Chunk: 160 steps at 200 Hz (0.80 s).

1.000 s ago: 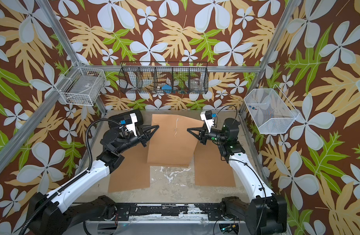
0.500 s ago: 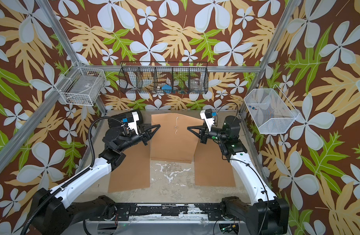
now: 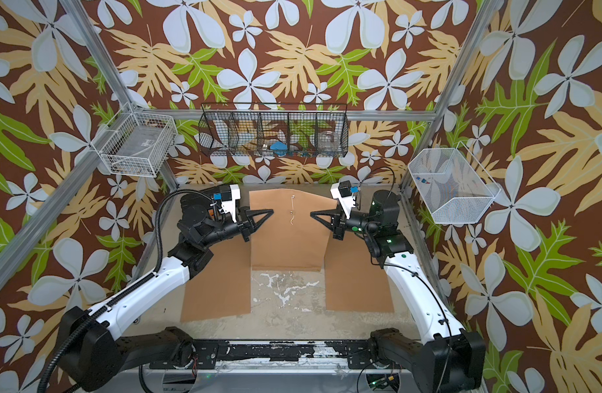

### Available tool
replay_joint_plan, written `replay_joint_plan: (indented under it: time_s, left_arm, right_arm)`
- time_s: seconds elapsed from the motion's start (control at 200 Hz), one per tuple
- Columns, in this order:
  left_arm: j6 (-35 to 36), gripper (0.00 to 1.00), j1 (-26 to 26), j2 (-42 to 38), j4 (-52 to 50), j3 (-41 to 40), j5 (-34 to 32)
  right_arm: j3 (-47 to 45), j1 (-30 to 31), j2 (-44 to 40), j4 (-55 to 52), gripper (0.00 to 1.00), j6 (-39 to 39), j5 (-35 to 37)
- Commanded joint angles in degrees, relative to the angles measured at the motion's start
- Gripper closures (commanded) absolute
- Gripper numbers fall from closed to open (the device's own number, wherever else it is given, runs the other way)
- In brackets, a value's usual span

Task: Open the file bag
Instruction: Pick up the file bag from the center of the board.

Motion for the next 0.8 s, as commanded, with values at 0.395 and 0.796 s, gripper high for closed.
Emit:
replay_joint_plan:
  time_s: [0.395,0.796]
  left_arm:
    - [-0.1,1.0,0.0,-5.7,0.3,-2.7,-12.6]
    - [-1.5,1.0,0.0,-6.1,0.3,-3.3,-17.1]
  right_arm:
    - [-1.9,0.2,-3.0,-3.0,0.59,0.4,15.6]
    - [-4.9,0.8,-9.8,-8.7,0.61,2.8,31.5]
